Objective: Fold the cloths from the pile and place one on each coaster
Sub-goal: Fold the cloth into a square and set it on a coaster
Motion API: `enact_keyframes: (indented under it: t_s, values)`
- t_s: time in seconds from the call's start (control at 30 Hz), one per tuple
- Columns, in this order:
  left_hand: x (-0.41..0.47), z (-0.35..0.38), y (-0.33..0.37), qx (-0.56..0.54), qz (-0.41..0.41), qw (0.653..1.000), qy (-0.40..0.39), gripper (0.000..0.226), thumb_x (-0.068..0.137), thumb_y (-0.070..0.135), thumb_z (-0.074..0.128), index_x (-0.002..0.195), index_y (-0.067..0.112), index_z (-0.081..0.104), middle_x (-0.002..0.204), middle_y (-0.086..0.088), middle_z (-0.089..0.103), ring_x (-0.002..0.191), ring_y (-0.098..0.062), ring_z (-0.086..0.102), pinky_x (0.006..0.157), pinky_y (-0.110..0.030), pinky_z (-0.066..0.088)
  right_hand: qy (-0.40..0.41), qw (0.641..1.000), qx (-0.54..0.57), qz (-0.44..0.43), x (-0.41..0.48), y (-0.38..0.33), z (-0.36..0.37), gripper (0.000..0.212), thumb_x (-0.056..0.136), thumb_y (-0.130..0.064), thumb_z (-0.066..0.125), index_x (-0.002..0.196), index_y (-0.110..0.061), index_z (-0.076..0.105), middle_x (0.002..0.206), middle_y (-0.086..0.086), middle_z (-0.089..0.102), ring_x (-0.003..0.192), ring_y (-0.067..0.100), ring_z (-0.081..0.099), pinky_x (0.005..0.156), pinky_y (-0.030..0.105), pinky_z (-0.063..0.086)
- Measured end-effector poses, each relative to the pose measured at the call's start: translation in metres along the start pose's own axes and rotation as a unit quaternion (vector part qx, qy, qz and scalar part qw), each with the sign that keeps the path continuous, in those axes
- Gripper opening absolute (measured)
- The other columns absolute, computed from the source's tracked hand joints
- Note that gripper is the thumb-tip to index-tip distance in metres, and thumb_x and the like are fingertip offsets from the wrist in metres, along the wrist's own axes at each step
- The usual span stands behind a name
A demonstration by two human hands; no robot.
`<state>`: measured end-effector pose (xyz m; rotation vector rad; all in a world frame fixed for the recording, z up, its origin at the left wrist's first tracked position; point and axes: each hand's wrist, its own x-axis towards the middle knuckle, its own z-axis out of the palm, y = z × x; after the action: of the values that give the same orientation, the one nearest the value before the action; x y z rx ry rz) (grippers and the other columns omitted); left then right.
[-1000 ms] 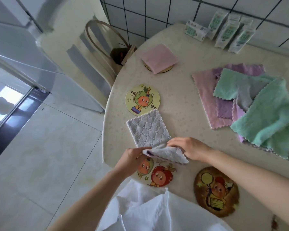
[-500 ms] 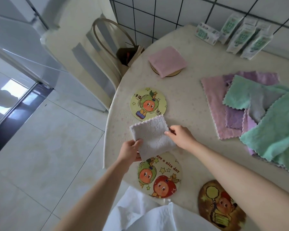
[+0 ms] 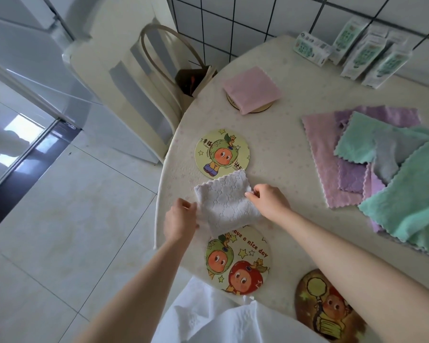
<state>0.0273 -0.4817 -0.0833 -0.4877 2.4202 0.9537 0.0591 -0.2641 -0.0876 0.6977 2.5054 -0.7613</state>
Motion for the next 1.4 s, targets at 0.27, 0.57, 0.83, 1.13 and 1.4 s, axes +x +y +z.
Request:
enact_keyframes:
  t_s: [0.27,0.57,0.83,1.13,1.4]
  values:
    - [0.012,0.006,-0.023,0.289,0.487,0.824,0.009,0.049,0.09,0.039,0.052,0.136,0.022,0.05,0.146,0.001,0.042,0.138,-0.025,0.032,0.112,-0.043,0.025,0.041,0.998,-0.032,-0.031,-0.02,0.001,0.005,0.046,0.085,-0.057,0.055,0.106,-0.017,0.046,0.094,-0.004,0.057,0.078,0.018,0.058,0.058,0.028,0.043]
    - [0.025,0.003,-0.014,0.267,0.33,0.905,0.007,0.053,0.093,0.038,0.05,0.142,0.021,0.038,0.148,0.0,0.039,0.138,-0.024,0.029,0.113,-0.044,0.027,0.072,0.997,0.02,0.027,-0.037,0.008,0.01,0.036,0.086,-0.035,0.064,0.111,-0.013,0.05,0.108,0.003,0.059,0.089,0.018,0.058,0.074,0.031,0.052]
    - [0.041,-0.006,0.022,0.164,0.226,0.96,-0.037,0.037,0.091,0.019,0.058,0.127,0.013,0.054,0.12,-0.007,0.059,0.112,-0.026,0.048,0.095,-0.038,0.043,0.044,0.975,0.166,0.138,-0.044,-0.003,0.01,0.03,0.085,-0.023,0.063,0.104,0.0,0.057,0.101,0.015,0.064,0.084,0.026,0.057,0.077,0.037,0.05]
    - [0.049,-0.015,0.04,0.083,0.158,0.977,-0.12,0.011,0.091,0.021,0.057,0.098,0.015,0.062,0.103,-0.005,0.056,0.09,-0.02,0.055,0.065,-0.023,0.041,0.001,0.94,0.29,0.179,-0.042,0.001,0.003,0.021,0.081,-0.022,0.066,0.097,-0.009,0.065,0.097,0.009,0.067,0.085,0.019,0.059,0.072,0.03,0.046]
    - [0.073,-0.044,0.068,-0.165,0.116,0.956,-0.215,0.01,0.085,0.001,0.064,0.089,0.01,0.062,0.1,-0.013,0.067,0.092,-0.027,0.067,0.081,-0.039,0.058,0.05,0.926,0.346,0.141,-0.03,-0.014,-0.03,0.015,0.087,-0.017,0.062,0.102,-0.017,0.062,0.096,0.0,0.065,0.088,0.02,0.064,0.078,0.035,0.057]
